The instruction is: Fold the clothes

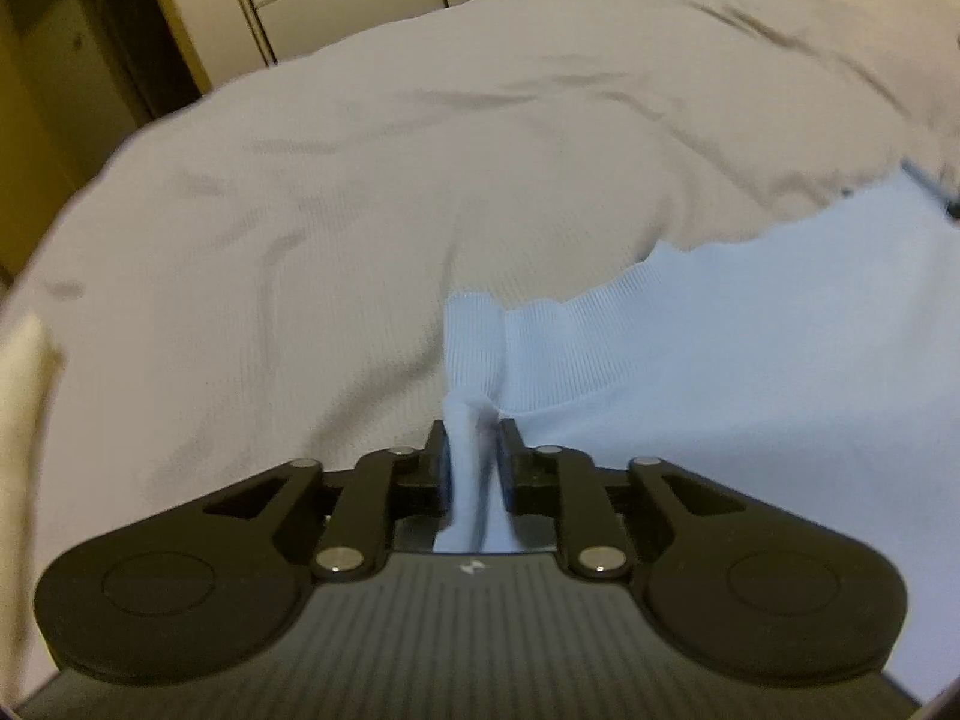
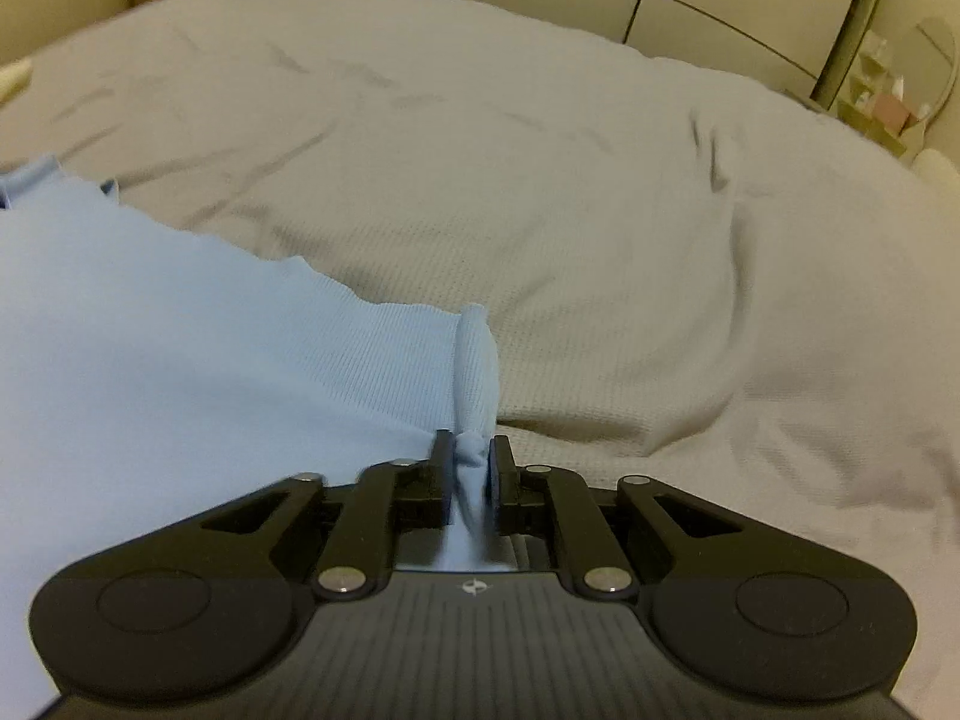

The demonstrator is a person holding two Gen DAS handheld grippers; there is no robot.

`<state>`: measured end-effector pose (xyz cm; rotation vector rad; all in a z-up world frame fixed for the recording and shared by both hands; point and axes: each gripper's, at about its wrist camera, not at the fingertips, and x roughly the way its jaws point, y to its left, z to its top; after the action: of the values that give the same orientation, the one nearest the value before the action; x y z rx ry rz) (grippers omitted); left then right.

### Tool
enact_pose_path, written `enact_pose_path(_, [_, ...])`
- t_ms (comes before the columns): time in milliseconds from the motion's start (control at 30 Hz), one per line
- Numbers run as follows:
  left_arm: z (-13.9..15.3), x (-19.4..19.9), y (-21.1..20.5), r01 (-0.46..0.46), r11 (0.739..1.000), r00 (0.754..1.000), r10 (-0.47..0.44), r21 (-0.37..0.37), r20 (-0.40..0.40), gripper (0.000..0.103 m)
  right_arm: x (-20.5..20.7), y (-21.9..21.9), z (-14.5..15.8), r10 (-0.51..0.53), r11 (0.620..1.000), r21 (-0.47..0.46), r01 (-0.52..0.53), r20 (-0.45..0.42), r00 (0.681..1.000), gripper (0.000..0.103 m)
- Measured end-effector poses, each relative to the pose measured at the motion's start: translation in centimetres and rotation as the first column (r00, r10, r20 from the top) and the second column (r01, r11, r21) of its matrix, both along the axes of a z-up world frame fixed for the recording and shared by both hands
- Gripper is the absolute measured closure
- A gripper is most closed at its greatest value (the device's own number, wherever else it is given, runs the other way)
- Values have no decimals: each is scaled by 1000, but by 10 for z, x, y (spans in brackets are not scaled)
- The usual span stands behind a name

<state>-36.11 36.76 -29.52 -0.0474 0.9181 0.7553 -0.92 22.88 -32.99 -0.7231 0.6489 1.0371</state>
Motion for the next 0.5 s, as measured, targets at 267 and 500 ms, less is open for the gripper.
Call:
enact_pose_path(267, [72,-63,-37,-56,998,981,63,-43,185,88,-44,-71,80,-209,953,245,179,100,973,39])
enact_pose_path(500, [47,-76,-150,92,995,968,-80,-41,238,84,-171,-121,60,-72,934,353,49,53,996,40])
